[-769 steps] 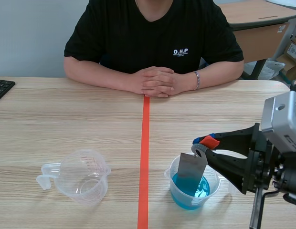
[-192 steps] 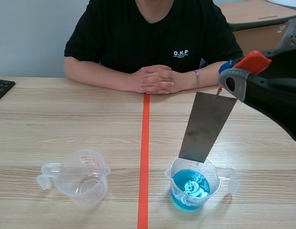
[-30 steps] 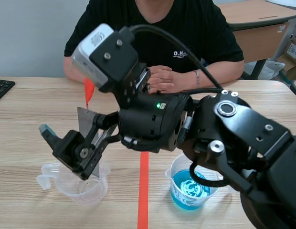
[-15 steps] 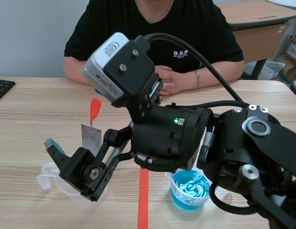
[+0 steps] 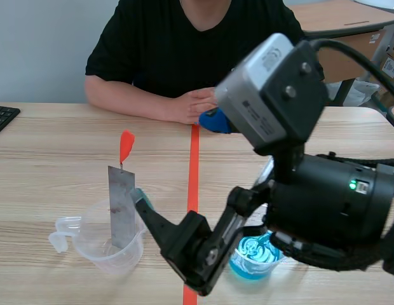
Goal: Do the redox reaction experiment.
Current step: 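Return to the home posture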
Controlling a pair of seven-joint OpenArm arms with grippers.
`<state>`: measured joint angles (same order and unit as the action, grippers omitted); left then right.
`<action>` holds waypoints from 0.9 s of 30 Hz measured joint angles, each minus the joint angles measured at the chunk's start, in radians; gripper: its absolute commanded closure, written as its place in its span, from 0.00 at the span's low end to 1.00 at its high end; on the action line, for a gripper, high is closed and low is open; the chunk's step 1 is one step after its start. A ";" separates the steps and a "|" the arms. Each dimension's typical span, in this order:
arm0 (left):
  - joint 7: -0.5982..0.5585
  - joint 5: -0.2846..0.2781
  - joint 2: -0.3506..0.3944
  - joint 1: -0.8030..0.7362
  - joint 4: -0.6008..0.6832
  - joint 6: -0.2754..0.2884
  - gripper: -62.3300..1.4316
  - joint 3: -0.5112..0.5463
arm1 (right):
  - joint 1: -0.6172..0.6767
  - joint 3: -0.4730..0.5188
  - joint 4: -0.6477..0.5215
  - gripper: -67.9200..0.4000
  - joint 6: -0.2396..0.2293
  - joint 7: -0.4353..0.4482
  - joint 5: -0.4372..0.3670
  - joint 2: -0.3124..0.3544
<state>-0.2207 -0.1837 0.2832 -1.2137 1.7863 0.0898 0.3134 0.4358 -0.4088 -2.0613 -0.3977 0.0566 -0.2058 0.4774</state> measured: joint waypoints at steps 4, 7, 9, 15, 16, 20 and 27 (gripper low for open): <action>0.000 0.000 0.002 0.000 0.000 0.000 0.91 0.000 | 0.090 0.106 -0.026 0.00 0.032 0.039 0.000 0.016; 0.000 0.000 0.003 0.000 0.000 0.000 0.91 0.000 | 0.156 0.193 -0.037 0.00 0.039 0.055 0.000 0.016; 0.000 0.000 0.003 0.000 0.000 0.000 0.91 0.000 | 0.198 0.247 -0.038 0.00 0.039 0.083 -0.001 0.016; 0.000 -0.017 0.071 0.000 0.000 0.000 0.91 0.000 | 0.313 0.395 -0.038 0.00 0.040 0.145 -0.039 0.016; 0.000 -0.028 0.087 0.000 0.000 0.000 0.91 0.000 | 0.328 0.412 -0.038 0.00 0.040 0.146 -0.043 0.016; -0.002 -0.063 0.150 0.000 0.000 0.000 0.91 0.000 | 0.388 0.436 -0.052 0.00 0.039 0.157 -0.045 0.016; -0.024 -0.096 0.248 0.000 0.048 0.000 0.72 0.000 | 0.443 0.436 -0.114 0.00 0.055 0.156 -0.045 0.016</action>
<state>-0.2451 -0.2798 0.5316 -1.2137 1.8343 0.0902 0.3134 0.8787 0.0269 -2.1754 -0.3431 0.2127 -0.2512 0.4931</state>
